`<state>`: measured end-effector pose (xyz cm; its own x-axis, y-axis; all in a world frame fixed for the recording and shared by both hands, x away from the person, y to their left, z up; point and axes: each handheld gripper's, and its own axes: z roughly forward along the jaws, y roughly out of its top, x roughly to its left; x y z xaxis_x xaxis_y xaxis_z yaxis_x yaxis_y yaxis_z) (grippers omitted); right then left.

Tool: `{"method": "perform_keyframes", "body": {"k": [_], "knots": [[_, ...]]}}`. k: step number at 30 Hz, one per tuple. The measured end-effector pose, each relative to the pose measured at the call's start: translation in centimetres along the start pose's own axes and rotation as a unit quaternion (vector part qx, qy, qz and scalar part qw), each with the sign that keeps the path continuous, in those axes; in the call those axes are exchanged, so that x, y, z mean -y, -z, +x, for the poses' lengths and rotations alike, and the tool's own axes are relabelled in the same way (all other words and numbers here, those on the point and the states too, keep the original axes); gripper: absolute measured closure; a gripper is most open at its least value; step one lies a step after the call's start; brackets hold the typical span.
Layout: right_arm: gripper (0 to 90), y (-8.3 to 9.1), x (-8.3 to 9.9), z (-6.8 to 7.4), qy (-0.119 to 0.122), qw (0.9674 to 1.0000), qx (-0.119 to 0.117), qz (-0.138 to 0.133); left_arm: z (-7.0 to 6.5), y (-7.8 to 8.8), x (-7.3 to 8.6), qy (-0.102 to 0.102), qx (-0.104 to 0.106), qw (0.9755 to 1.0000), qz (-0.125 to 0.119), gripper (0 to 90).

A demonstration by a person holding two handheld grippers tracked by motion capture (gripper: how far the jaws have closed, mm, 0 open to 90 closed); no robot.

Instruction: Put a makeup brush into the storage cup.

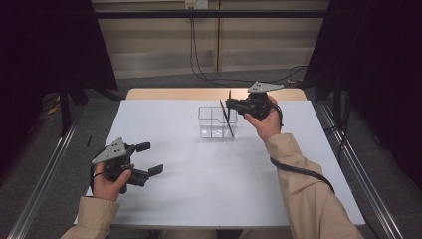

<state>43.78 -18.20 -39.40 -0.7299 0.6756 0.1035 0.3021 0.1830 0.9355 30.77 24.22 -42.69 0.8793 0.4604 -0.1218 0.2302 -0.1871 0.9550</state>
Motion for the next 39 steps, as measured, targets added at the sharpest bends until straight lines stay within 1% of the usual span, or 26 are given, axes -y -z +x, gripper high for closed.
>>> {"method": "perform_keyframes", "body": {"k": [1,2,3,5,6,7,8,11,13,16,17,22,28,32,39], "knots": [[75.0,0.0,0.0,0.0,-0.003,1.0,-0.002,-0.001,0.0,0.0,0.0,-0.001,0.0,1.0,0.001,3.6],[66.9,-0.1,0.1,0.0,-0.007,1.0,-0.004,-0.002,0.0,-0.1,0.0,-0.001,0.0,1.0,0.001,3.6],[59.8,-0.1,0.1,0.1,-0.009,1.0,-0.001,-0.002,0.0,-0.2,0.0,-0.001,0.001,1.0,0.001,3.5],[54.5,0.0,0.1,0.1,-0.013,0.9999,-0.003,-0.002,0.0,-0.3,0.0,-0.002,0.001,1.0,0.001,3.5],[50.5,0.1,0.1,0.2,-0.013,0.9999,-0.002,-0.004,0.0,-0.3,-0.1,-0.003,0.002,1.0,0.001,3.5],[45.7,0.2,0.1,0.2,-0.019,0.9998,-0.004,-0.007,0.0,-0.3,-0.1,-0.003,0.002,1.0,0.0,3.5],[44.0,0.2,0.1,0.2,-0.019,0.9998,-0.006,-0.009,0.0,-0.3,-0.1,-0.004,0.002,1.0,0.001,3.5],[33.9,0.5,0.1,0.3,-0.024,0.9997,-0.002,-0.009,0.0,-0.4,-0.2,-0.005,0.003,1.0,0.001,3.6],[29.7,0.7,0.2,0.3,-0.027,0.9996,-0.003,-0.009,0.0,-0.4,-0.2,-0.008,0.004,1.0,0.001,3.5],[22.4,1.0,0.3,0.5,-0.03,0.9995,-0.006,-0.012,0.0,-0.6,-0.2,-0.007,0.005,1.0,0.002,3.5],[20.8,1.1,0.3,0.6,-0.031,0.9994,-0.01,-0.014,0.0,-0.6,-0.2,-0.007,0.005,1.0,0.002,3.6],[18.5,1.7,0.5,0.8,-0.027,0.9995,-0.009,-0.015,-0.1,-0.8,-0.4,-0.009,0.008,0.9999,0.002,3.5],[16.4,2.5,0.7,1.2,-0.017,0.9998,-0.008,-0.004,-0.1,-1.1,-0.4,-0.011,0.011,0.9999,0.003,3.5],[15.2,3.0,0.9,1.5,-0.013,0.9998,-0.011,0.004,-0.1,-1.2,-0.4,-0.013,0.011,0.9998,0.005,3.6],[12.7,3.7,1.4,1.9,-0.013,0.9998,-0.013,0.007,-0.1,-1.3,-0.5,-0.013,0.013,0.9998,0.004,3.6]]}}
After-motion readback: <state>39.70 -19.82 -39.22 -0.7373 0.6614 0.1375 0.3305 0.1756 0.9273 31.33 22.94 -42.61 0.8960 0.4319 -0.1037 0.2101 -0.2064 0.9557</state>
